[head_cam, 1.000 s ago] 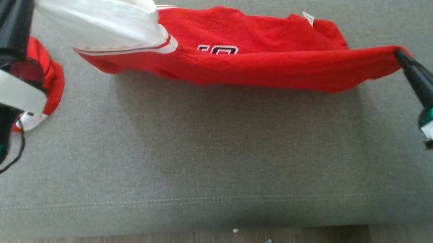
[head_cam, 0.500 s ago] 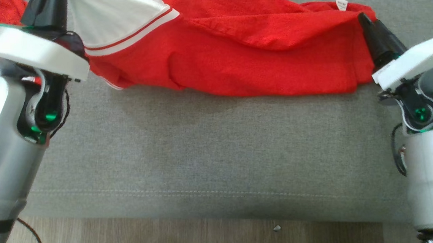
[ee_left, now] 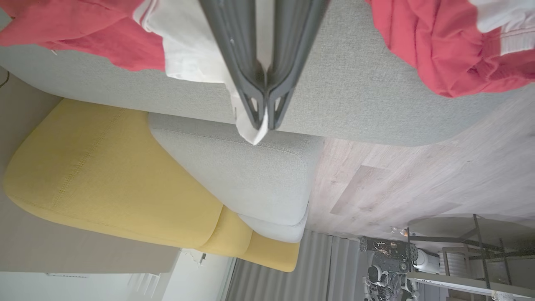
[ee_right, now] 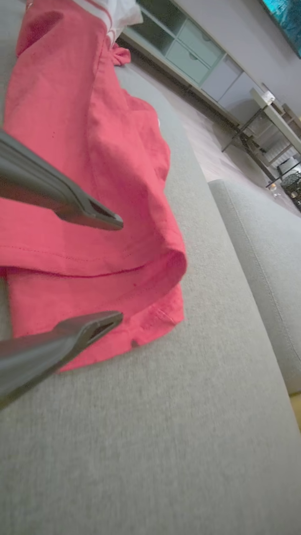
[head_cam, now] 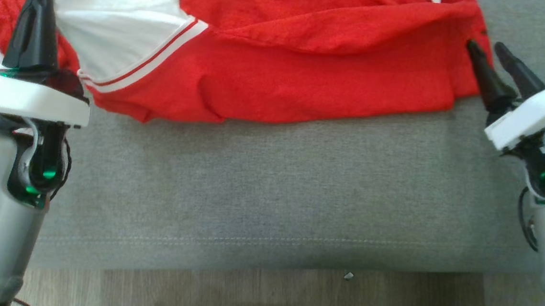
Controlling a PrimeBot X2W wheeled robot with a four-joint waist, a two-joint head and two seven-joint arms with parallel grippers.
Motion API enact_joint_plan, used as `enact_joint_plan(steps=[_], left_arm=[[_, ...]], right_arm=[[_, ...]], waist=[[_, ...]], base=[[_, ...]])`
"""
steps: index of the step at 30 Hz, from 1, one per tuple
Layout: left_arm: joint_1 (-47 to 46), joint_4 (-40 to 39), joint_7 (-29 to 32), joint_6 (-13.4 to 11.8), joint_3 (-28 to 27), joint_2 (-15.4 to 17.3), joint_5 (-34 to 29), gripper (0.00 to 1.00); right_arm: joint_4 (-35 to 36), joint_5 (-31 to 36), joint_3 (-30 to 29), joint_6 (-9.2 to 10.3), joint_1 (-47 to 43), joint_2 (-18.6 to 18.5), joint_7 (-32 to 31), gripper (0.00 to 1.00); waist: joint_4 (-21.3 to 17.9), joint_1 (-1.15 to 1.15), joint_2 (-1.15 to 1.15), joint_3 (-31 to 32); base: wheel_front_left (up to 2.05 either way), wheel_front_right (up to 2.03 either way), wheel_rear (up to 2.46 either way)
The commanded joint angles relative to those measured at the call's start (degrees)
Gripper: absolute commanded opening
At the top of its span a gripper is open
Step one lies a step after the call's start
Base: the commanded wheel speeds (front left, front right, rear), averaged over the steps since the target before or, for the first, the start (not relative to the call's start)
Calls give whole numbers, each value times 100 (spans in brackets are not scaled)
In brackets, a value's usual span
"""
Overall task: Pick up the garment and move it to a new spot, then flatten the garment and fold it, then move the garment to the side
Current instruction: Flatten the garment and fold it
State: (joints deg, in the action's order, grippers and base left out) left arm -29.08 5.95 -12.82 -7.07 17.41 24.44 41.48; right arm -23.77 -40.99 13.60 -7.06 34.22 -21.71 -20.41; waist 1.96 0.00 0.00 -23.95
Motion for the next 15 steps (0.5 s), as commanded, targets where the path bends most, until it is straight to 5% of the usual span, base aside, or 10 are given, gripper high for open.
enact_joint_plan(steps=[1, 15], left_arm=[[-165, -202, -58, 11, -294, 245, -11, 0], [-430, -21, -80, 122, -27, 61, -119, 0]], right_arm=[[196, 125, 147, -43, 55, -67, 92, 100], [-1155, 372, 847, -43, 911, 40, 537, 100]], waist=[[62, 0, 0, -47], [401, 0, 0, -231]], base=[[0, 0, 0], [0, 0, 0]])
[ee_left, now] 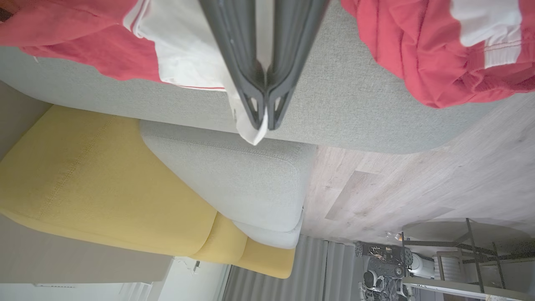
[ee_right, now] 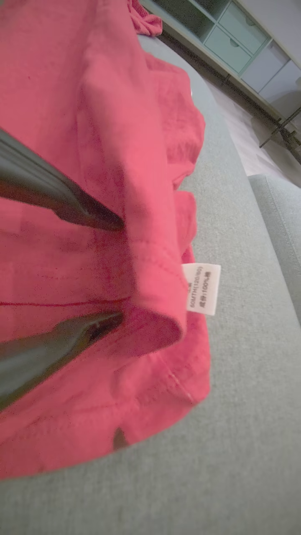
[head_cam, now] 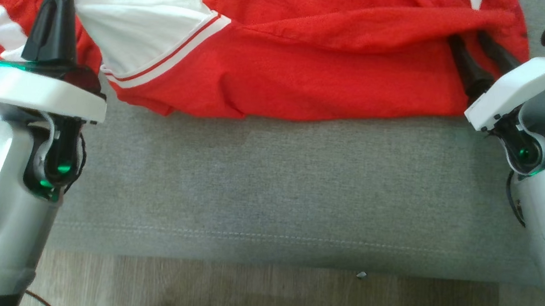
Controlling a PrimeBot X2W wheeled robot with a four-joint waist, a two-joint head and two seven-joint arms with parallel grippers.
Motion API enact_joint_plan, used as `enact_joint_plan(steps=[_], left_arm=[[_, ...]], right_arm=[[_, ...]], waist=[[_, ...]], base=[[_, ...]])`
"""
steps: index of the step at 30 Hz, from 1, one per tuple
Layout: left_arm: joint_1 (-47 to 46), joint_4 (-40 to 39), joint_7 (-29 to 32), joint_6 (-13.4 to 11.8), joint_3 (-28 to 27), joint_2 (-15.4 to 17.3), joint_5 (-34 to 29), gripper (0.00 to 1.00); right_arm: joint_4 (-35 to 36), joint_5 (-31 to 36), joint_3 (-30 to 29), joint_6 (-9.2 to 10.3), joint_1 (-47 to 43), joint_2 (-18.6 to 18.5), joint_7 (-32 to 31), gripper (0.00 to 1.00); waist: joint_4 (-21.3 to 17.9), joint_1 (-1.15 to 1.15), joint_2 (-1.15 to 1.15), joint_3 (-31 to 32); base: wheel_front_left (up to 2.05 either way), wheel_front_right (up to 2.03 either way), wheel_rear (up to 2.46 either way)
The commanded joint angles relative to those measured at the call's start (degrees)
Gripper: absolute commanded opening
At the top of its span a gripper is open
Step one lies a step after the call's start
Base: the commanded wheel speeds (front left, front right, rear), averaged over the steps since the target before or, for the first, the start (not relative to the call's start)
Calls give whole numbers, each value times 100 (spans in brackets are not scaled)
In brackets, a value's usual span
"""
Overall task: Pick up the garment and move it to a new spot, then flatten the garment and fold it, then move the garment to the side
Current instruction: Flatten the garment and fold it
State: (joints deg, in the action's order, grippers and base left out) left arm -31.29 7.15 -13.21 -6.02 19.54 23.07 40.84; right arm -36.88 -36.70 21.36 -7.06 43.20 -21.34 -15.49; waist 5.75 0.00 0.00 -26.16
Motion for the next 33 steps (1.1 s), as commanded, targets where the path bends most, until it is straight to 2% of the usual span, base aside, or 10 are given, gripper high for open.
enact_joint_plan(steps=[1, 2, 4, 5, 8, 14, 17, 25, 29, 33], left_arm=[[-222, -119, -45, 28, -225, 183, -61, 0], [-232, -98, -51, 37, -212, 169, -67, 0], [-238, -58, -63, 52, -193, 144, -80, 0], [-236, -37, -69, 58, -186, 134, -84, 0], [-223, 35, -86, 71, -178, 112, -100, 0], [-220, -123, -38, 112, -219, 248, -100, 0], [-233, -392, 99, 114, -289, 359, -15, 0], [-110, -1316, 635, -33, -376, 632, 166, 0], [56, -1778, 1022, -104, -369, 774, 332, 0], [-194, -2073, 1397, -121, -496, 878, 611, 0]], right_arm=[[76, -82, 113, -43, 55, -5, 72, 100], [17, -113, 161, -43, 87, -13, 109, 82], [-59, -231, 259, -43, 118, -16, 149, 15], [-81, -293, 304, -43, 119, -30, 158, 0], [-67, -442, 445, -43, 47, -126, 165, 0], [783, -1015, 343, -43, -418, -656, 0, 0], [1419, -1380, 91, -43, -671, -962, -301, 0], [2931, -1958, -703, -43, -1550, -1359, -1225, 0], [3656, -1965, -1227, -43, -2064, -1316, -1638, 0], [3981, -1767, -1888, -43, -1929, -999, -1832, 0]], waist=[[43, 0, 0, -14], [61, 0, 0, -12], [82, 0, 0, 3], [89, 0, 0, 20], [94, 0, 0, 125], [-41, 0, 0, 608], [-171, 0, 0, 902], [-439, 0, 0, 1414], [-545, 0, 0, 1578], [-622, 0, 0, 1705]], base=[[0, 0, 0], [0, 0, 0], [0, 0, 0], [0, 0, 0], [0, 0, 0], [0, 0, 0], [0, 0, 0], [0, 0, 0], [0, 0, 0], [0, 0, 0]])
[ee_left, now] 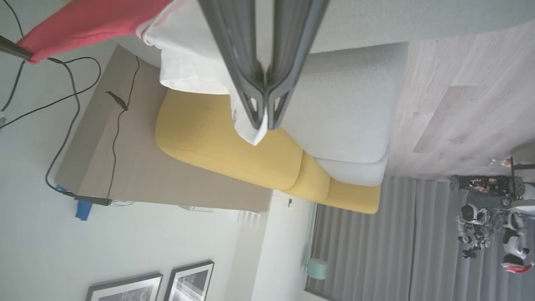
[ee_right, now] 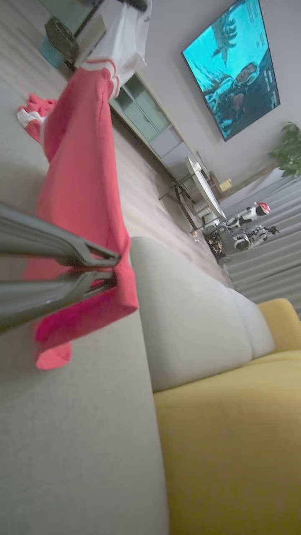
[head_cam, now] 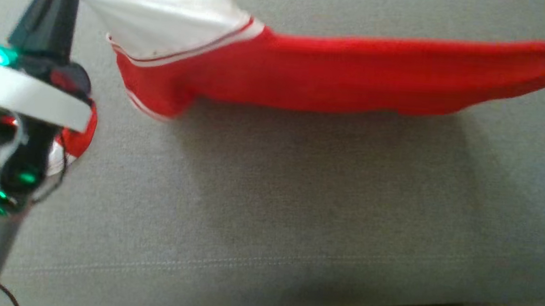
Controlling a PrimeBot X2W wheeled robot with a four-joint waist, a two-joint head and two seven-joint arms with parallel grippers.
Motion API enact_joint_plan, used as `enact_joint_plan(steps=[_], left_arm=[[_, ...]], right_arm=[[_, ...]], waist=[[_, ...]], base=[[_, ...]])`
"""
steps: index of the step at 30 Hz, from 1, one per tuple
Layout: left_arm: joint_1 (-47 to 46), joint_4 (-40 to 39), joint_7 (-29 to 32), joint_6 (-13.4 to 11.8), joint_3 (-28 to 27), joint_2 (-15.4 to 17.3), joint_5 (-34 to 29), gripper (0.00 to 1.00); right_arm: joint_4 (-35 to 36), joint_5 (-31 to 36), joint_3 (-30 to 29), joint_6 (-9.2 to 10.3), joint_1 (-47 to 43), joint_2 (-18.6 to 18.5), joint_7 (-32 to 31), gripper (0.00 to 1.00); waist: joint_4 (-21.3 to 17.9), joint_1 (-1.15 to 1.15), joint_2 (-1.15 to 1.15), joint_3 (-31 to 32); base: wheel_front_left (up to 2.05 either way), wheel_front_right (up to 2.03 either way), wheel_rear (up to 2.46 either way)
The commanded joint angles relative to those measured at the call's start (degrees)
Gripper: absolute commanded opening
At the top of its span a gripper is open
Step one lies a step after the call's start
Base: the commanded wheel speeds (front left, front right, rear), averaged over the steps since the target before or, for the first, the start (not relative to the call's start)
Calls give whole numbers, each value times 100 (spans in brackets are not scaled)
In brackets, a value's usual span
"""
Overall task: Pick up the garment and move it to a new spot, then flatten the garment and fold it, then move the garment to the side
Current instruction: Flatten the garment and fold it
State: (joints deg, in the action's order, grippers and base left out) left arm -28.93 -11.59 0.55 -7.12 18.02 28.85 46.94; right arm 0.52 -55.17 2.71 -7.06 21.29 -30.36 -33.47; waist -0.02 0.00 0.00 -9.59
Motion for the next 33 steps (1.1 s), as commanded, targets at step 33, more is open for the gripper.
enact_joint_plan(steps=[33], left_arm=[[-7512, 3190, -1551, 821, 267, -411, -2962, 0]], right_arm=[[-3371, 3652, 1097, -43, 7223, 1138, 2588, 0]], waist=[[163, 0, 0, -3138]], base=[[0, 0, 0]])
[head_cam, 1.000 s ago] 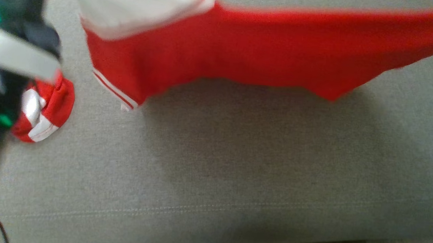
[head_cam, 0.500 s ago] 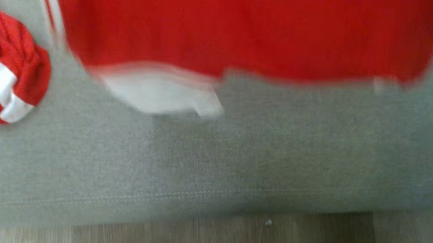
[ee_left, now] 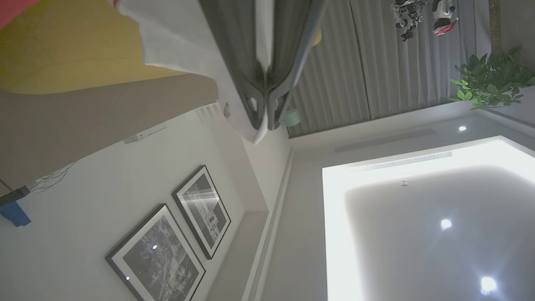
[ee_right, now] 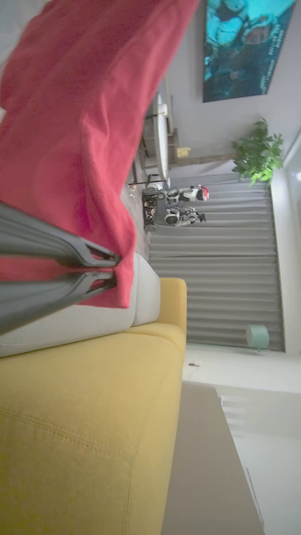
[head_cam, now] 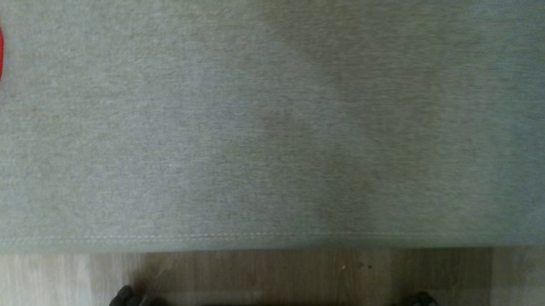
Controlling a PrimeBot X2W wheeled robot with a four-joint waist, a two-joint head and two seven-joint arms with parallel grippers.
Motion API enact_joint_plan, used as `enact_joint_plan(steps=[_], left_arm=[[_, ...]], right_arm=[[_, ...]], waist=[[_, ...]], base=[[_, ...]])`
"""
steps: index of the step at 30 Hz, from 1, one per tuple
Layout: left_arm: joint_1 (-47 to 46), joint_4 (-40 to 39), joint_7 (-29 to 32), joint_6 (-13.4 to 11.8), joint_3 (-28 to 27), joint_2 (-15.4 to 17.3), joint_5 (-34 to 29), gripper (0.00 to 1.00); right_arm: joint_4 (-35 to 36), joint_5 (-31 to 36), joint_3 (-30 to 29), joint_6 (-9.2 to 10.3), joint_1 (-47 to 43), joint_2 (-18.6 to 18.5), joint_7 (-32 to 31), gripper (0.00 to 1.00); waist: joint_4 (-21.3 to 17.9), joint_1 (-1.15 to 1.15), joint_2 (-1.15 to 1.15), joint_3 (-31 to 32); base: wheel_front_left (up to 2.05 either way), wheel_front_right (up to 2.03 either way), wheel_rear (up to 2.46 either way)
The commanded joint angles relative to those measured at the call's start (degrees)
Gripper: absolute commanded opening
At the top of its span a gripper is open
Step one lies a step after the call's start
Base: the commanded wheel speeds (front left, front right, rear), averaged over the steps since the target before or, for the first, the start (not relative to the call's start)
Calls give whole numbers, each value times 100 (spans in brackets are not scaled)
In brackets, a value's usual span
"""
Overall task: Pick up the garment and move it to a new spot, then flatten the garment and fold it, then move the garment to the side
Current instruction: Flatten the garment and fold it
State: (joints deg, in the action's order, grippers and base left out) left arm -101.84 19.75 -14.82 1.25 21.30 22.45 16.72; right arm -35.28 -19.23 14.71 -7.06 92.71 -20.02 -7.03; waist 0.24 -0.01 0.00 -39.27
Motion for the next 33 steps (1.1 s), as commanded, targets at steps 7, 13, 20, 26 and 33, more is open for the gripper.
enact_joint_plan(steps=[7, 13, 20, 26, 33], left_arm=[[2453, -1248, -17, 418, -821, -164, 107, 0], [5119, -1192, -17, 597, -1183, -356, 740, 0], [7340, -1063, -18, 620, -1421, -524, 1309, 0], [8780, -1179, -16, 614, -1198, -530, 1450, 0], [10130, -1936, 397, 191, -1105, -530, 1492, 0]], right_arm=[[-262, -176, 587, -43, -884, -393, 576, 0], [-367, -784, 717, -43, -2394, -560, 866, 0], [24, -1395, 476, -43, -4295, -603, 877, 0], [628, -1461, 119, -43, -5996, -629, 631, 0], [1795, -1181, -706, -43, -7848, -360, 155, 0]], waist=[[413, 1, 0, -63], [476, 1, 0, 501], [382, 1, 0, 1358], [320, 1, 0, 2077], [303, 1, 0, 2580]], base=[[0, 0, 0], [0, 0, 0], [0, 0, 0], [0, 0, 0], [0, 0, 0]])
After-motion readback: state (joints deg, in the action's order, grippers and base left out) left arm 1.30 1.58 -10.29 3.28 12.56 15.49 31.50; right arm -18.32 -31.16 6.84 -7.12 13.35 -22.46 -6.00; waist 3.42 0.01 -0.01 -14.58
